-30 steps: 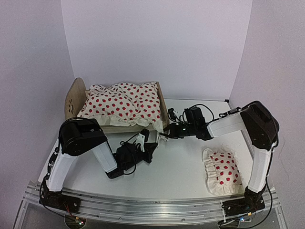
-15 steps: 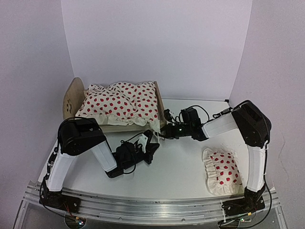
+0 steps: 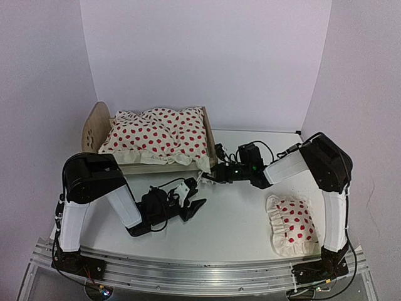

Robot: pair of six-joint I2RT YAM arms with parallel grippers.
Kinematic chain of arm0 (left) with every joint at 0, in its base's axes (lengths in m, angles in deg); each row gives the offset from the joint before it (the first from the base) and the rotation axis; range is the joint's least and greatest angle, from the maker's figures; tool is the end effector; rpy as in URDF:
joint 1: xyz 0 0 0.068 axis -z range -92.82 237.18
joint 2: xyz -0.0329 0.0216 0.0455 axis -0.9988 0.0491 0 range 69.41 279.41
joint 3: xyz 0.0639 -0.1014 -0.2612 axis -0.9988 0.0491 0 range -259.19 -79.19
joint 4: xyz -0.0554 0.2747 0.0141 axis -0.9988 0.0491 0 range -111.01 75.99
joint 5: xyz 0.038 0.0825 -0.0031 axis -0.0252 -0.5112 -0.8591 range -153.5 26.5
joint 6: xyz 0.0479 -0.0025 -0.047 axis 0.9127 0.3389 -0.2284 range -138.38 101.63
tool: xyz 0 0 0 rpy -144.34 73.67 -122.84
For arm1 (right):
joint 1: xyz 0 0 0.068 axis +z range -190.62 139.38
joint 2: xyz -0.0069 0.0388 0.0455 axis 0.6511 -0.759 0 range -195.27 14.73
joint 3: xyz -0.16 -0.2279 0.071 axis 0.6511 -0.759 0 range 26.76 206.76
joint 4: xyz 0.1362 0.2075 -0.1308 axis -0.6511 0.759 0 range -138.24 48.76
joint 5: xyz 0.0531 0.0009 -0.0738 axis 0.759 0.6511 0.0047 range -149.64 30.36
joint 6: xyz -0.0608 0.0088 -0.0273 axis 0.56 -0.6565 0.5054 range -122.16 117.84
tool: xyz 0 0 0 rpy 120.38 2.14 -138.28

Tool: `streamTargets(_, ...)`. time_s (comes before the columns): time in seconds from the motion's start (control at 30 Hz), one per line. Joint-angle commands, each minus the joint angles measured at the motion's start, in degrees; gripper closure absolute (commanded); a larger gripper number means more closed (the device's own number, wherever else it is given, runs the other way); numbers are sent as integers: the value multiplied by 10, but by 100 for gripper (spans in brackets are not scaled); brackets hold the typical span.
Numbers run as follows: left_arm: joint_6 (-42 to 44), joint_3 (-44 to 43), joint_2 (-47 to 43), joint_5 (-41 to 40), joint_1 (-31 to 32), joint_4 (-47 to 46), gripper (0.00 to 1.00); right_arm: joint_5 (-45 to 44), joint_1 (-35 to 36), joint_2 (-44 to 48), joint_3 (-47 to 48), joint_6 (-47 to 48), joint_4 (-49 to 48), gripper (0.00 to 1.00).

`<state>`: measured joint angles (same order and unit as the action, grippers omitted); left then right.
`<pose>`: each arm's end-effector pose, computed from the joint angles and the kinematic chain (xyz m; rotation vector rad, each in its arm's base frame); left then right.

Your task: Set up the pet bed

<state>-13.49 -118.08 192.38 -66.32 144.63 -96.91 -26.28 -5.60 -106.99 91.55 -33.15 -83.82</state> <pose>0.2095 -0.3232 0.0718 0.8760 1.5209 -0.6345 0.3699 0.2953 0.1180 -0.4975 2.0590 1.2934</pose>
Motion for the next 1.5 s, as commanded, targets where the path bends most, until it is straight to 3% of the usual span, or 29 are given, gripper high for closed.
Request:
streamTargets(0.0, 38, 33, -73, -17, 2, -88, 51, 4, 8, -19, 2, -5, 0, 100)
streamTargets(0.17, 50, 32, -128, -151, -8, -24, 78, -1, 9, -16, -2, -1, 0, 100)
streamTargets(0.23, 40, 17, -135, -184, -14, 31, 82, -1, 8, -15, -5, 1, 0, 100)
streamTargets(0.33, -3, -14, -120, -196, -39, 101, 84, -2, 9, -12, -7, 6, 0, 100)
streamTargets(0.43, -6, -40, -94, -125, -64, 112, 91, -5, 8, -9, -8, 10, 0, 100)
streamTargets(0.53, 18, -70, -66, -54, -73, 109, 92, -7, 8, -11, -6, 10, 0, 100)
streamTargets(0.73, 57, -96, -54, 11, -68, 148, 88, -8, 8, -15, 2, 10, 0, 100)
streamTargets(0.93, 126, -143, -26, -22, -67, 202, 80, 2, 9, -15, 7, 10, -1, 100)
streamTargets(1.03, 143, -148, -24, -35, -72, 203, 82, -2, 9, -12, 5, 13, -1, 100)
streamTargets(1.13, 145, -133, -38, -22, -72, 191, 88, -6, 8, -11, 2, 13, -2, 100)
streamTargets(1.3, 142, -69, -120, 46, -72, 171, 82, -6, 8, -13, 5, 14, -2, 100)
streamTargets(1.47, 179, -54, -140, -23, -78, 215, 82, 2, 8, -16, 8, 14, -1, 100)
